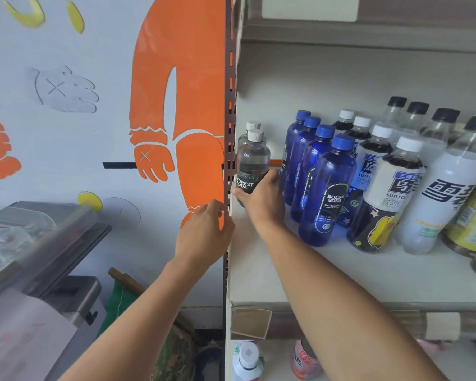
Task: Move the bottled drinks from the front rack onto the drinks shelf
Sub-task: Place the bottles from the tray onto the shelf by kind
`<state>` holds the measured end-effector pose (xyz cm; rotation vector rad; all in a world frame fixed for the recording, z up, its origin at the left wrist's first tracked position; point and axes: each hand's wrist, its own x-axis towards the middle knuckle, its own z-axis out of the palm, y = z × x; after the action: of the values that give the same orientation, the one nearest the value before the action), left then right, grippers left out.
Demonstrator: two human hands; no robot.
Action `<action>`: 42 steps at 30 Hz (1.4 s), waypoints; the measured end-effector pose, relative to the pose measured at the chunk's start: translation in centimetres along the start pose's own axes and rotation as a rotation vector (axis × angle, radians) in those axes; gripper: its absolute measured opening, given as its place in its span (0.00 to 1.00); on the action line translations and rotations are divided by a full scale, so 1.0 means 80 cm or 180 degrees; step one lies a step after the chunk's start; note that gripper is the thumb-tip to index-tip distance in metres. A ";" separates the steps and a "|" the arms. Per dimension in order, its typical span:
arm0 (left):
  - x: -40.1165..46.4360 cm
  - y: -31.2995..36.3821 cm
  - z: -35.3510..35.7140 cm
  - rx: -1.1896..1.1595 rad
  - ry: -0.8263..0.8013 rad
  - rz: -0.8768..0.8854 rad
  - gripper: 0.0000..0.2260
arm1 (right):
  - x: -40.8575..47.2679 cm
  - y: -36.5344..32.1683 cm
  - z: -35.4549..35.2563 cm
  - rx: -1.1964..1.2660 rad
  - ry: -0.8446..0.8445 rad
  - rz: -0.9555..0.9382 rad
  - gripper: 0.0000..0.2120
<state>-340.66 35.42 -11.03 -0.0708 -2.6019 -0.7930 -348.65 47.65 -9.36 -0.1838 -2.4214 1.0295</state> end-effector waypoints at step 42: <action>-0.309 0.346 -0.014 -0.0546 -0.0848 0.1918 0.13 | -0.363 0.147 -0.525 -0.2397 0.0030 -0.0338 0.19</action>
<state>-313.06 59.72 -5.73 -1.0163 -2.5109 -0.8083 -303.52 73.76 -4.29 -0.3026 -2.6594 0.0302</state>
